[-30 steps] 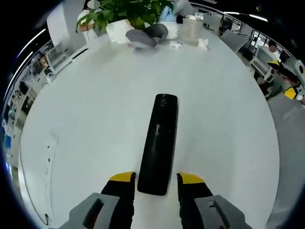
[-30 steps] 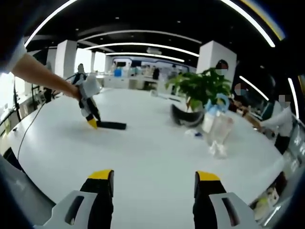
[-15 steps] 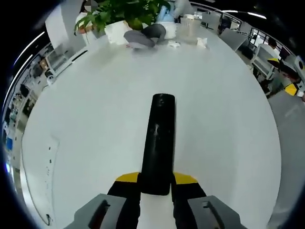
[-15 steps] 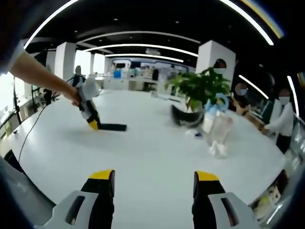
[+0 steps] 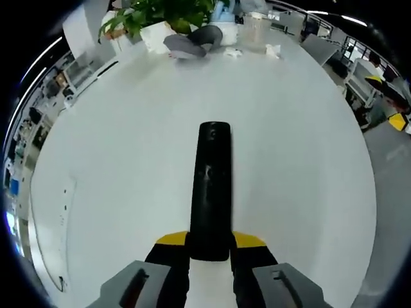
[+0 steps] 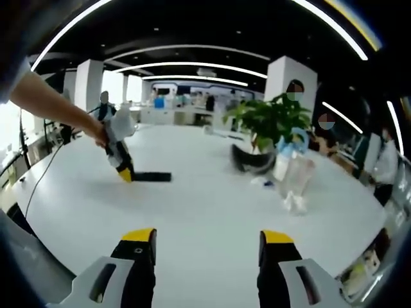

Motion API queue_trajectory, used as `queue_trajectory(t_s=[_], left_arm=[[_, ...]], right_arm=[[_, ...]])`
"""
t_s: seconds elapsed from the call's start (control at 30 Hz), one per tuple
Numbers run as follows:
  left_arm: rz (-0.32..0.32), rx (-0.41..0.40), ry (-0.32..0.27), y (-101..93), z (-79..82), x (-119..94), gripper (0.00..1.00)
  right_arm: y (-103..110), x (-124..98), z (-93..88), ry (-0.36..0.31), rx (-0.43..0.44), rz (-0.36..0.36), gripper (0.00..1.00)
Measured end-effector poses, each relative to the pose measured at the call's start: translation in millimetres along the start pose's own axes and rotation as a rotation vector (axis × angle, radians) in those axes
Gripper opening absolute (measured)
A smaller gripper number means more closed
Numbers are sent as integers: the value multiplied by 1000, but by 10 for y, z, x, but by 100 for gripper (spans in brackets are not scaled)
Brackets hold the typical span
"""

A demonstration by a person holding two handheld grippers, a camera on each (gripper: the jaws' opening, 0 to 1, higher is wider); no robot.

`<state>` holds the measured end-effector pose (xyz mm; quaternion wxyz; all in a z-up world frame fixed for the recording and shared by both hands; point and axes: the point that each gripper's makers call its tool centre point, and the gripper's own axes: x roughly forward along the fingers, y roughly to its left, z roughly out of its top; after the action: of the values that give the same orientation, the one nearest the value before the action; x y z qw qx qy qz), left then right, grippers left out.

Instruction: Press the specified remote control buttons in sequence, fully releasing each button before pressing the next.

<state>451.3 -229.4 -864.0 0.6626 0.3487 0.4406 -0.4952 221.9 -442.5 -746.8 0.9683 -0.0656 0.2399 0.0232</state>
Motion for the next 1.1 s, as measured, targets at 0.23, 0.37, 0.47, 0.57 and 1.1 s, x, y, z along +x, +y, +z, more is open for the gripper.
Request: queue_trajectory(t_s=[0.23, 0.37, 0.47, 0.57, 1.1], left_arm=[[-1, -5, 2, -179, -52, -26, 23], [-3, 1, 15, -274, -67, -31, 23], [-6, 8, 29, -340, -81, -42, 23], [-4, 8, 37, -386, -93, -48, 23], [-4, 14, 54, -787, -210, -110, 23]], right_arm=[[19, -6, 10, -6, -1, 8, 63], [23, -4, 13, -8, 0, 11, 62], [19, -7, 17, -11, 4, 10, 62], [22, -9, 25, -16, 4, 12, 61], [29, -43, 72, -42, 14, 18, 58]])
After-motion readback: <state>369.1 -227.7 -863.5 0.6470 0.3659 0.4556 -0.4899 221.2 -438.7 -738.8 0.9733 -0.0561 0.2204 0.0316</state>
